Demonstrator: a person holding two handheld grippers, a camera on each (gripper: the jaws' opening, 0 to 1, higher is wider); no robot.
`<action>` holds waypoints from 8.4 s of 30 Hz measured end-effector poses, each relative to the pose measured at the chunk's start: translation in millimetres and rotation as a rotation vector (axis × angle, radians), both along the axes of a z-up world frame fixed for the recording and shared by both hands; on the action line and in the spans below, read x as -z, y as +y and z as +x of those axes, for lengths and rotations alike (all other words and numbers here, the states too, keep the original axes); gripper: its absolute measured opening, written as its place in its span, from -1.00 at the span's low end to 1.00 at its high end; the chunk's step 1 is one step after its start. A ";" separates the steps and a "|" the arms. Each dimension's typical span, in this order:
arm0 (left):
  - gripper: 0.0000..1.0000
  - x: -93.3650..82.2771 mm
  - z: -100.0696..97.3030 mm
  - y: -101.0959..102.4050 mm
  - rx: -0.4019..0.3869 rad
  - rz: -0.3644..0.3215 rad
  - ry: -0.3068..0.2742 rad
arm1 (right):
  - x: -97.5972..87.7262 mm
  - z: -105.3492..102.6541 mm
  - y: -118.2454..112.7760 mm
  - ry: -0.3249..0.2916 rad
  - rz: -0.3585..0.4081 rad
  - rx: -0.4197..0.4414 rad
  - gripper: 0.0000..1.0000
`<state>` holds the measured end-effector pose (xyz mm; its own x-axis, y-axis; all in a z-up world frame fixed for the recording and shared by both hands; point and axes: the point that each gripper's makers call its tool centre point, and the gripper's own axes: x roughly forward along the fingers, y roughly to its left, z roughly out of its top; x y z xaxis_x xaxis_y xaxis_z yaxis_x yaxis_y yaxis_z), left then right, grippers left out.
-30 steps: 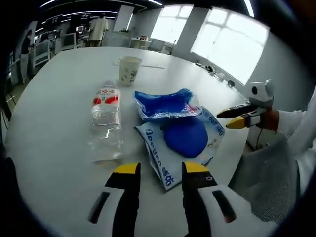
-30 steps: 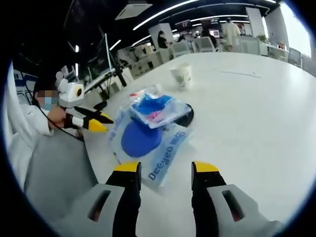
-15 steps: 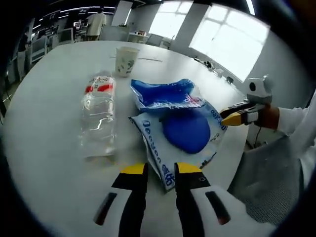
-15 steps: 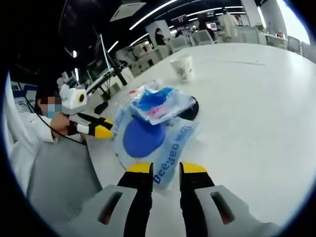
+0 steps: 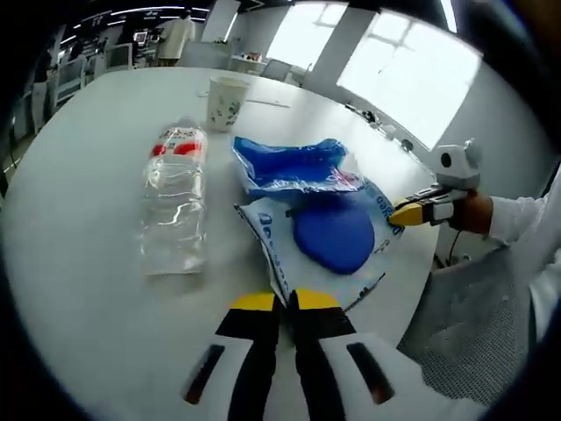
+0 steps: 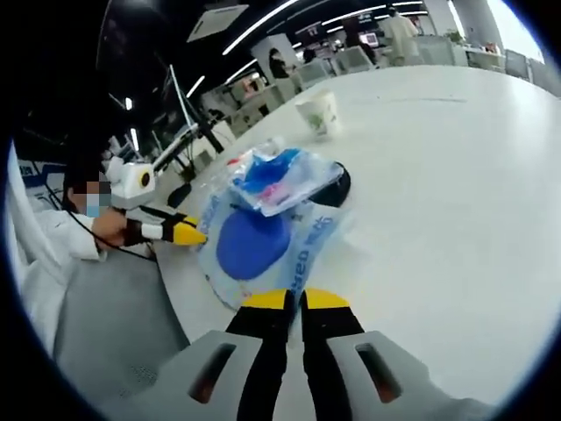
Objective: Arrange the tabletop items into an orderly group along one side of the table until the central work area is clear of visible clutter.
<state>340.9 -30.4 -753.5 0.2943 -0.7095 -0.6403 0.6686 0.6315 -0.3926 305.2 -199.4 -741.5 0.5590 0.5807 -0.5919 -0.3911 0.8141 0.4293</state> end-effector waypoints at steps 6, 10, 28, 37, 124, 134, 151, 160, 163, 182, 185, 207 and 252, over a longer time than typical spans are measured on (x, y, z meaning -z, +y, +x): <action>-1.00 -2.1 -2.8 -0.8 -0.001 -0.016 0.010 | -1.3 -3.2 1.6 0.007 0.013 -0.006 -1.00; -1.00 -2.7 -6.1 -0.9 0.006 -0.018 0.017 | -1.5 -6.8 1.3 0.017 0.023 -0.007 -1.00; -1.00 -9.7 -25.9 -1.1 0.033 -0.030 0.051 | -12.0 -27.3 4.2 0.041 0.053 -0.008 -1.00; -1.00 -15.2 -37.7 -2.4 0.048 -0.033 0.063 | -16.8 -40.7 3.9 0.046 0.061 -0.011 -1.00; -1.00 -127.6 131.9 -151.9 0.090 -0.173 -0.097 | -135.5 105.5 -135.1 -0.290 -0.063 0.190 -1.00; -1.00 -92.7 163.3 -165.0 0.004 -0.106 -0.111 | -103.6 130.6 -145.9 -0.233 -0.086 0.200 -1.00; -1.00 -45.2 192.4 -168.0 -0.206 -0.026 -0.044 | -62.0 165.4 -150.6 -0.188 -0.088 0.189 -1.00; -1.00 -35.0 202.5 -168.6 -0.291 -0.003 -0.011 | -48.7 179.8 -153.4 -0.173 -0.082 0.188 -1.00; -1.00 -32.5 204.3 -166.2 -0.321 0.012 -0.012 | -44.9 184.5 -152.2 -0.170 -0.081 0.181 -1.00; -1.00 -11.7 214.7 -162.4 -0.455 -0.008 0.065 | -23.0 194.4 -152.9 -0.140 -0.072 0.175 -1.00; -1.00 -8.2 216.3 -161.6 -0.469 -0.006 0.069 | -20.6 195.7 -151.8 -0.137 -0.069 0.179 -1.00; -0.96 -1.8 226.7 -155.7 -0.539 -0.054 0.063 | -9.9 198.8 -152.9 -0.120 -0.044 0.220 -0.99; -0.47 -28.8 206.8 -158.8 -0.443 -0.080 0.009 | -30.8 190.4 -167.6 -0.171 -0.099 0.324 -0.54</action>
